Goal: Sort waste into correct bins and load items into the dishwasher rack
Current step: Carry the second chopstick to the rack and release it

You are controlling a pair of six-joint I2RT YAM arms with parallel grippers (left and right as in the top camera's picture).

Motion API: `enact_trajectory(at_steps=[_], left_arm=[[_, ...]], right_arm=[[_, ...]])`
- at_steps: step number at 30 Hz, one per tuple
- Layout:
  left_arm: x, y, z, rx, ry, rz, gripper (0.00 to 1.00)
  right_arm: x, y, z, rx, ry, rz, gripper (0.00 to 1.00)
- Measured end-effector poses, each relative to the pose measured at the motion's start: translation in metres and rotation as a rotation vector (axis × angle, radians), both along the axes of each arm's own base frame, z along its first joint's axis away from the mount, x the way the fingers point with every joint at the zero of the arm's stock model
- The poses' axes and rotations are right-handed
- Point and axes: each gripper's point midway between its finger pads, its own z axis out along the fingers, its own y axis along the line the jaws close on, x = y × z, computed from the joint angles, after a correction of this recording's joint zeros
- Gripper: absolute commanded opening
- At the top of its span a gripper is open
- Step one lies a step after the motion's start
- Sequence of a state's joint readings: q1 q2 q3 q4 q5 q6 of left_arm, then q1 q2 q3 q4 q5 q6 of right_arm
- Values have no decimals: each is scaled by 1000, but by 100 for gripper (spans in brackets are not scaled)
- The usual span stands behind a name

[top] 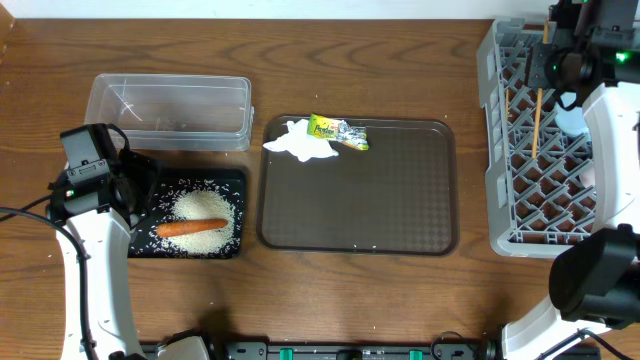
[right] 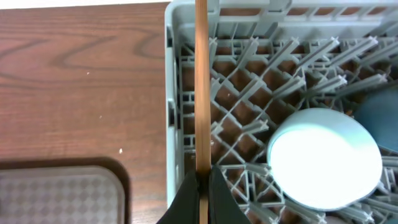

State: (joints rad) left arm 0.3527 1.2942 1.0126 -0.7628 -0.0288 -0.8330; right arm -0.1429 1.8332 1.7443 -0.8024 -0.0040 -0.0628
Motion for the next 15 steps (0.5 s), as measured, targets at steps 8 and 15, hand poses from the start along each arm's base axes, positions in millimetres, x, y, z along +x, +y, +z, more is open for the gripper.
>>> enact_trajectory(at_steps=[8, 15], left_arm=[[0, 0, 0, 0, 0, 0, 98], [0, 0, 0, 0, 0, 0, 98]], right_arm=[[-7, 1, -45, 1, 54, 10, 26], [-14, 2, -59, 11, 87, 3, 53]])
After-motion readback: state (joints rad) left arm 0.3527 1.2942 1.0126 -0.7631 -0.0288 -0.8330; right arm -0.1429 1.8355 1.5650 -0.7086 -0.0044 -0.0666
